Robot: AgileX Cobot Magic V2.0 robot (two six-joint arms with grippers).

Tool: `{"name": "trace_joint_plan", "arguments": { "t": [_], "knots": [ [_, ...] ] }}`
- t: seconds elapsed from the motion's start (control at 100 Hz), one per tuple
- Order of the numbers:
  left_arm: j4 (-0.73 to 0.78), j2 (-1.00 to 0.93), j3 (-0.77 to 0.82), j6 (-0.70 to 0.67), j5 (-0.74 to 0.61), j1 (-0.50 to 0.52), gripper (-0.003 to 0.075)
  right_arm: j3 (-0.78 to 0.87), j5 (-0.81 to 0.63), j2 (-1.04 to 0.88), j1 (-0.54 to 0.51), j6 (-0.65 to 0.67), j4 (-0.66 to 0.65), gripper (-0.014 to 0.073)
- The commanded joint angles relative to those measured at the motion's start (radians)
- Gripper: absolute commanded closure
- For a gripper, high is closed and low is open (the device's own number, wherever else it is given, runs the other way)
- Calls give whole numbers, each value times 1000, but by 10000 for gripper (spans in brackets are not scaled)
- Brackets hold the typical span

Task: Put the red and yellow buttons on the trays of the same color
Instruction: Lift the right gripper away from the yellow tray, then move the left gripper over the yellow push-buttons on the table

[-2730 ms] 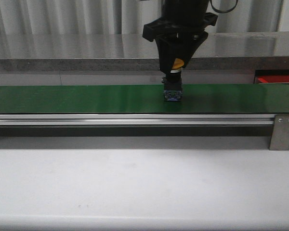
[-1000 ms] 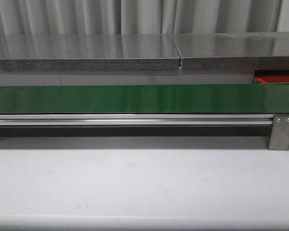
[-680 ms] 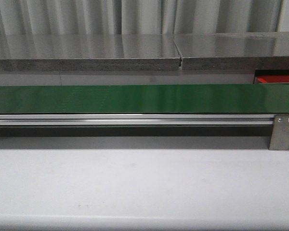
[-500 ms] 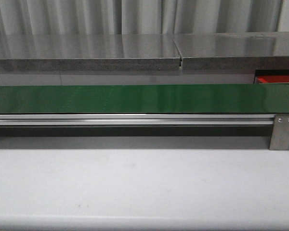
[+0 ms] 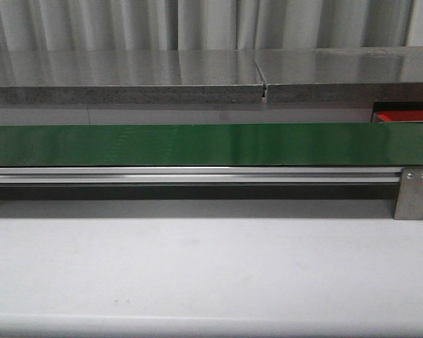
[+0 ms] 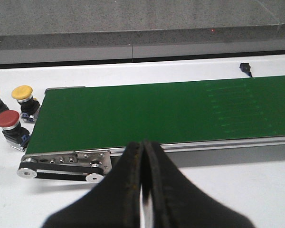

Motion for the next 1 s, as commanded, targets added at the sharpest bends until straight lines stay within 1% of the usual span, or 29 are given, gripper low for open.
{"name": "trace_joint_plan", "arguments": {
  "t": [0.0,0.07,0.13,0.26,0.38,0.47,0.63,0.77,0.99],
  "knots": [
    [-20,5,-26,0,-72,-7,741,-26,-4,-55,1,-14,24,108],
    [-20,5,-26,0,-72,-7,741,-26,-6,-57,1,-14,32,22],
    [-20,5,-26,0,-72,-7,741,-30,-7,-63,1,-14,38,-9],
    [-20,5,-26,0,-72,-7,741,-55,-8,-94,1,-15,69,-10],
    [-20,5,-26,0,-72,-7,741,-90,-10,-146,18,-51,119,-10],
    [-20,5,-26,0,-72,-7,741,-98,-30,-206,57,-86,155,-10],
    [-20,5,-26,0,-72,-7,741,-86,-54,-334,158,-121,148,-9],
    [-20,5,-26,0,-72,-7,741,-2,-160,-469,262,-187,148,-9],
    [-20,5,-26,0,-72,-7,741,249,-299,-694,398,-241,146,-9]
  ]
}}
